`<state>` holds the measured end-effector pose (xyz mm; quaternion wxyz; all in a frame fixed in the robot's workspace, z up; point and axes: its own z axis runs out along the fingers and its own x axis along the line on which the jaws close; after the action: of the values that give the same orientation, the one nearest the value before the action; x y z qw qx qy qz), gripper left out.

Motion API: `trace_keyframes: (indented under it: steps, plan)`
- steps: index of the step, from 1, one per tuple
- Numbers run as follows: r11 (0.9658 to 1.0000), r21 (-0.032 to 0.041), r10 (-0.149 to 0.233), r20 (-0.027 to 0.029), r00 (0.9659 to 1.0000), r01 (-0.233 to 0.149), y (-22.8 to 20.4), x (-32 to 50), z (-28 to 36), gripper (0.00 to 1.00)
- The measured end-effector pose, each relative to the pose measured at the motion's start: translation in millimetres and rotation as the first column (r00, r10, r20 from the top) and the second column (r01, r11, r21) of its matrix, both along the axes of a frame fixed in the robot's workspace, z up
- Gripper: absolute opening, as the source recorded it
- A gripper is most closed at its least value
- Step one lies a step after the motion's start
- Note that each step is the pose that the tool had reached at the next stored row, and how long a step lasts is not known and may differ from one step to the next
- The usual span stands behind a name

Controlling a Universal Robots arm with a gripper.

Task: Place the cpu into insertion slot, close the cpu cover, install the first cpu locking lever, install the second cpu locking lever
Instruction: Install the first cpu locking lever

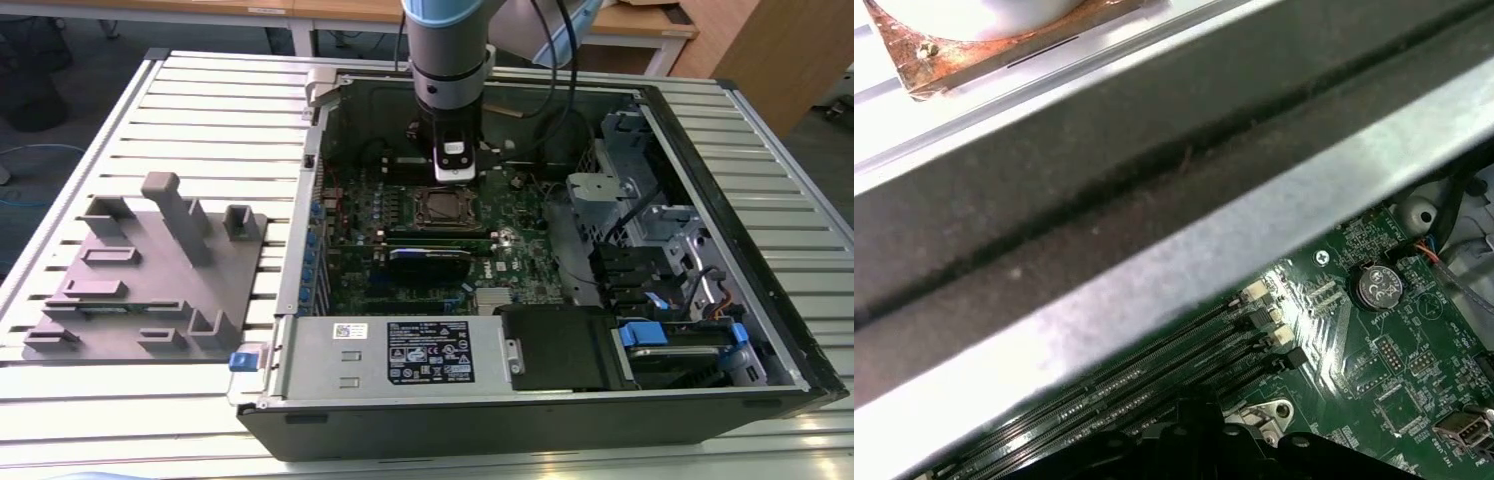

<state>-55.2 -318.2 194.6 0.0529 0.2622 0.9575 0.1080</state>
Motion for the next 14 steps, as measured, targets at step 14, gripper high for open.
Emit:
trace_keyframes:
  steps: [14]
  plan:
    - [0.9999, -0.013, 0.0, 0.0127, 0.9999, 0.0, 0.5, -0.2, 3.7, 0.11]
